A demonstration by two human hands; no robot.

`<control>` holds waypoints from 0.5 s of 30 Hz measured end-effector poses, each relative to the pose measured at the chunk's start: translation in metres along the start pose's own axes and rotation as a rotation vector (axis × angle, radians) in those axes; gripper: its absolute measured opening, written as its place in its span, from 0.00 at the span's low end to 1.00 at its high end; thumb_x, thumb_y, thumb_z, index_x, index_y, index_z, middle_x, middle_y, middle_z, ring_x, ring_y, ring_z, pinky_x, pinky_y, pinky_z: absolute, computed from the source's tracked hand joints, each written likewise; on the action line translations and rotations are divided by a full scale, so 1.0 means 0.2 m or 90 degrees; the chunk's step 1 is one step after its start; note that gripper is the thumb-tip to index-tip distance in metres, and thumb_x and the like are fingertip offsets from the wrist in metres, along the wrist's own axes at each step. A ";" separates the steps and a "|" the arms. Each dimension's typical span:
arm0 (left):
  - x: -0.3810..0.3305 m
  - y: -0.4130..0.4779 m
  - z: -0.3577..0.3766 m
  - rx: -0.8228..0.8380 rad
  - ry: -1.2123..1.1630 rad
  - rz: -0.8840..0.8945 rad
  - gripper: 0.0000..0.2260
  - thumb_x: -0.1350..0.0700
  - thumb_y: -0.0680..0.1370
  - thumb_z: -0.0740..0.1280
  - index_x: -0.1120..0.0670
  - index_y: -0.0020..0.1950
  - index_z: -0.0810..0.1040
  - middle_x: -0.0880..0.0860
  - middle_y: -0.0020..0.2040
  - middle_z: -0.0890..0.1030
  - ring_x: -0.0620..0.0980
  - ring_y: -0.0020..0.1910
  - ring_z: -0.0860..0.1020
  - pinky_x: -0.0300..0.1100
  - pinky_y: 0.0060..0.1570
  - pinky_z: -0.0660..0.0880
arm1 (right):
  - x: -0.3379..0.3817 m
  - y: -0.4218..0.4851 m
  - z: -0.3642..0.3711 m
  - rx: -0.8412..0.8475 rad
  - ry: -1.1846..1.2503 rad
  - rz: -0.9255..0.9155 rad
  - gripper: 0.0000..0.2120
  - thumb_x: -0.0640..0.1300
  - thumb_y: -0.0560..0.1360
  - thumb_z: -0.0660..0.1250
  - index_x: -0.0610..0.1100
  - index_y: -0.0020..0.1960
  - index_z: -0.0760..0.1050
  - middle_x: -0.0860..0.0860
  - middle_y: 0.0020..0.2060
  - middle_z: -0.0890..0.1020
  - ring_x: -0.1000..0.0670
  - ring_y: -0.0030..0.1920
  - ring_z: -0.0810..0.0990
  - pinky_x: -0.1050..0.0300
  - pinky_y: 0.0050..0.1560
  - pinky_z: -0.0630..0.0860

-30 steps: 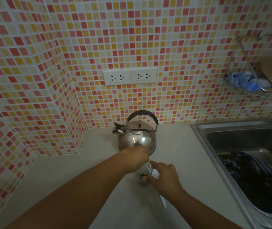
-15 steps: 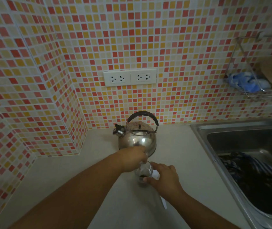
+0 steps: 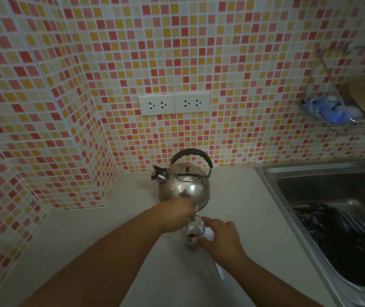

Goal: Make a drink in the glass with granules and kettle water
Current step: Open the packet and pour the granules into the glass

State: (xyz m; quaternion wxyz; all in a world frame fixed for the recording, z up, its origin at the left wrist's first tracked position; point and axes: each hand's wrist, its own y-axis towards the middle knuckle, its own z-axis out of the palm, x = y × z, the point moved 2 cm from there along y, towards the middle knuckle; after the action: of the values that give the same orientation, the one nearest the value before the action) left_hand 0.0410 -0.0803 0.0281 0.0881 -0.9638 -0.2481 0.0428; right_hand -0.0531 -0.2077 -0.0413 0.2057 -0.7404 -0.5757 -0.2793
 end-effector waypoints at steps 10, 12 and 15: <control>-0.03 -0.03 -0.01 -0.026 0.004 0.009 0.14 0.61 0.78 0.64 0.56 0.63 0.79 0.56 0.62 0.76 0.55 0.58 0.76 0.44 0.56 0.73 | 0.01 0.00 0.00 0.013 0.000 -0.003 0.29 0.63 0.65 0.68 0.56 0.64 0.70 0.55 0.59 0.78 0.48 0.56 0.71 0.57 0.53 0.63; -0.03 -0.03 0.00 -0.023 -0.002 0.005 0.14 0.61 0.78 0.64 0.56 0.63 0.78 0.56 0.62 0.76 0.54 0.59 0.75 0.44 0.58 0.73 | 0.01 0.00 0.00 0.013 0.006 -0.005 0.28 0.62 0.64 0.68 0.57 0.63 0.71 0.55 0.58 0.79 0.48 0.55 0.70 0.56 0.52 0.63; -0.03 -0.03 0.00 -0.031 -0.053 -0.030 0.14 0.59 0.78 0.64 0.55 0.63 0.78 0.56 0.61 0.78 0.53 0.60 0.76 0.43 0.59 0.71 | 0.02 -0.01 -0.01 0.009 0.022 -0.003 0.27 0.61 0.64 0.69 0.58 0.62 0.71 0.54 0.57 0.79 0.49 0.54 0.69 0.56 0.49 0.62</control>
State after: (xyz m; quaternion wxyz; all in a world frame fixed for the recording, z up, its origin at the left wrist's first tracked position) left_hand 0.0323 -0.0781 0.0291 0.0555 -0.9568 -0.2755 0.0746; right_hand -0.0546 -0.2057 -0.0369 0.2208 -0.7327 -0.5755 -0.2885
